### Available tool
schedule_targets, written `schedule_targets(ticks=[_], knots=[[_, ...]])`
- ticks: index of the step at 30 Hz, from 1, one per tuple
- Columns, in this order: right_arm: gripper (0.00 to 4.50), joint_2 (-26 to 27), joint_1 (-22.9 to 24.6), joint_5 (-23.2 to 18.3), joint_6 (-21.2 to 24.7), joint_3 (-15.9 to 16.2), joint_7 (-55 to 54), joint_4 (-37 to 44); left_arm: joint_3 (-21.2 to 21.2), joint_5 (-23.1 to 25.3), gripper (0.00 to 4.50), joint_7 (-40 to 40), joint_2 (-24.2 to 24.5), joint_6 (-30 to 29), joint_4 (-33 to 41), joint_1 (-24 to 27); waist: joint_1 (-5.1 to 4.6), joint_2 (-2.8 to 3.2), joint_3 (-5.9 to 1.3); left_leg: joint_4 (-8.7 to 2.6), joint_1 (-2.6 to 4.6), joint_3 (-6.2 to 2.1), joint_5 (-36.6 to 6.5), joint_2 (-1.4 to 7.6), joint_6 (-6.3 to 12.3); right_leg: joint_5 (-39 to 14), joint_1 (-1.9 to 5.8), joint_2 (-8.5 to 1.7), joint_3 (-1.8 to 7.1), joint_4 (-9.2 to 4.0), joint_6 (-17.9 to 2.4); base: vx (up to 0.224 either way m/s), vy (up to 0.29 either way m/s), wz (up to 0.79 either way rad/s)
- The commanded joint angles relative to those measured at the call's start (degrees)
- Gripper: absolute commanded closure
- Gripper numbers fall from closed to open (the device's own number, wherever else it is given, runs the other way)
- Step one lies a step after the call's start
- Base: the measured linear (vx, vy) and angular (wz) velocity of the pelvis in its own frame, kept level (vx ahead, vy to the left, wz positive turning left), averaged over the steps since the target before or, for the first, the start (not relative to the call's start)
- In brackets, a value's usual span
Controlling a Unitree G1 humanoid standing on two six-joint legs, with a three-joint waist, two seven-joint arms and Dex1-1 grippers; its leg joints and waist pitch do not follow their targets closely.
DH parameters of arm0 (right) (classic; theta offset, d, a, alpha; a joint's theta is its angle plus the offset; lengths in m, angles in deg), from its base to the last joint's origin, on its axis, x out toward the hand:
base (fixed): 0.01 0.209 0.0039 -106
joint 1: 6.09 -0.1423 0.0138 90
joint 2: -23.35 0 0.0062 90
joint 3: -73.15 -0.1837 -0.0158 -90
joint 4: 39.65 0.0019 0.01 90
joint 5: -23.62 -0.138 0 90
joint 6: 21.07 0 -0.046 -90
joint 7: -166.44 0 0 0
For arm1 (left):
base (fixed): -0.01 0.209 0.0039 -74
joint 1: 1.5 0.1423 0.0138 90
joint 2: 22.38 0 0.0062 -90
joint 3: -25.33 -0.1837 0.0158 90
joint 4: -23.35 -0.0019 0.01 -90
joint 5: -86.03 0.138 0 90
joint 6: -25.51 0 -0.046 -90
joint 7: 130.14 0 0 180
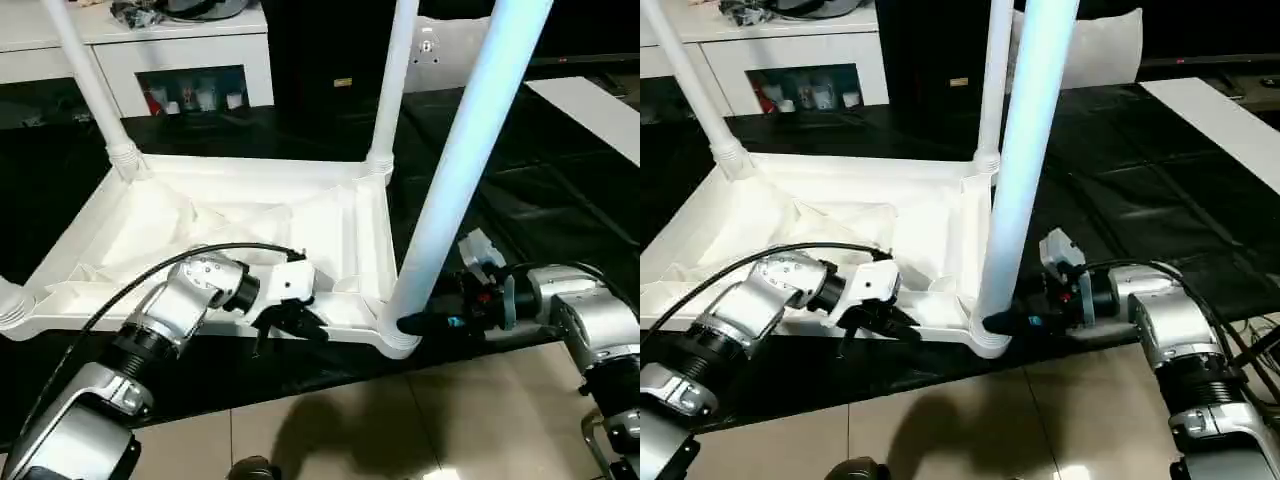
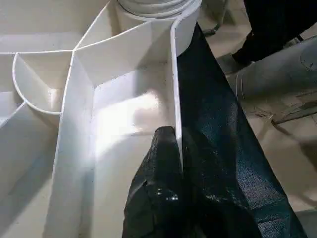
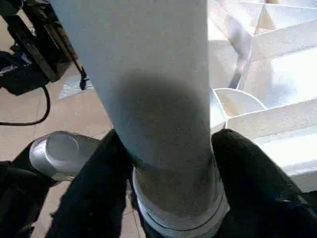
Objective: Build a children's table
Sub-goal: Rotate leg to tighten
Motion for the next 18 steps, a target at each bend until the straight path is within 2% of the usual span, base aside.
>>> schedule_targets(ticks=[1, 8, 10, 11, 12, 13, 15, 16, 17, 18], knots=[[2.21, 0.06, 0.51, -1.30, 0.98, 0.59, 0.73, 2.03, -1.50, -0.15, 4.50, 2.36, -0.44, 1.19, 0.43, -0.72, -0.30, -1.01, -4.30, -3.49, 0.82, -0.11, -8.96, 1.82, 4.59, -11.75, 3.22, -3.31, 2.79, -3.94, -12.61, 0.000, 0.000, 0.00], [2.42, 1.82, 2.99, -3.58, 5.69, -1.13, -3.83, 6.75, 1.11, -2.00, 4.50, -2.57, -2.92, -6.68, 2.38, 0.11, -0.21, -0.87, -4.02, -3.71, 0.99, -0.15, -10.38, 1.85, 3.67, -14.79, 3.08, -3.36, 2.85, -4.30, -11.67, 0.000, 0.000, 0.00], [2.44, 5.53, 2.75, -0.24, 7.88, -2.24, -15.57, 6.93, 4.19, -2.64, 4.50, -10.49, -6.32, -14.46, 3.88, -0.06, -0.69, -0.77, -3.67, -3.94, 0.92, -0.29, -11.30, 1.70, 2.63, -17.18, 2.98, -3.32, 2.74, -4.60, -11.17, 0.000, 0.000, 0.00], [2.44, 5.53, 2.75, -0.24, 7.88, -2.24, -15.57, 6.93, 4.19, -2.64, 4.50, -10.49, -6.32, -14.46, 3.88, -0.06, -0.98, -0.89, -3.62, -4.00, 0.99, -0.30, -12.47, 1.52, 1.88, -19.82, 3.01, -3.39, 2.61, -4.94, -10.32, 0.000, 0.000, 0.00], [2.45, 7.21, 2.32, 0.76, 7.90, -2.90, -19.73, 6.33, 5.06, -2.92, 4.50, -12.60, -7.42, -16.55, 4.44, -0.11, -0.98, -0.89, -3.62, -4.00, 0.99, -0.30, -12.47, 1.52, 1.88, -19.82, 3.01, -3.39, 2.61, -4.94, -10.32, 0.000, 0.000, 0.00], [2.45, 9.47, 1.65, 1.62, 8.18, -3.92, -24.78, 5.51, 6.10, -3.28, 4.50, -15.09, -8.95, -19.19, 5.13, -0.22, -1.75, -1.00, -3.39, -4.24, 0.70, -0.46, -13.24, 1.31, 1.09, -22.23, 3.15, -3.39, 2.48, -5.16, -8.95, 0.000, 0.000, 0.00], [2.49, 12.64, 0.54, 2.79, 8.71, -5.23, -31.93, 4.08, 7.67, -3.43, 4.50, -19.33, -11.41, -23.15, 5.76, -0.61, -2.78, -1.10, -3.44, -4.23, 0.73, -0.54, -13.76, 1.15, 0.95, -23.00, 3.16, -3.34, 2.37, -5.41, -8.53, 0.000, 0.000, 0.00], [2.51, 15.27, -0.47, 3.71, 9.27, -6.28, -38.14, 2.70, 9.22, -3.21, 4.50, -23.78, -13.70, -26.31, 5.90, -1.14, -3.60, -1.02, -3.37, -4.19, 0.60, -0.49, -13.46, 1.16, 0.85, -22.02, 3.03, -3.24, 2.46, -5.23, -9.01, 0.000, 0.000, 0.00], [2.52, 15.53, -0.61, 3.82, 9.35, -6.38, -38.82, 2.52, 9.46, -3.22, 4.50, -24.39, -13.99, -26.70, 5.81, -1.26, -3.93, -1.02, -3.29, -4.26, 0.46, -0.57, -13.62, 1.08, 0.78, -22.60, 3.07, -3.16, 2.29, -5.34, -8.88, 0.000, 0.000, 0.00], [2.52, 17.55, -2.19, 5.68, 9.73, -6.92, -45.35, 0.02, 11.34, -3.47, 4.50, -29.04, -16.49, -28.66, 4.70, -2.23, -4.05, -0.94, -3.50, -4.16, 0.61, -0.56, -13.64, 0.95, 0.86, -23.07, 3.15, -3.17, 2.18, -5.52, -8.63, 0.000, 0.000, 0.00]])
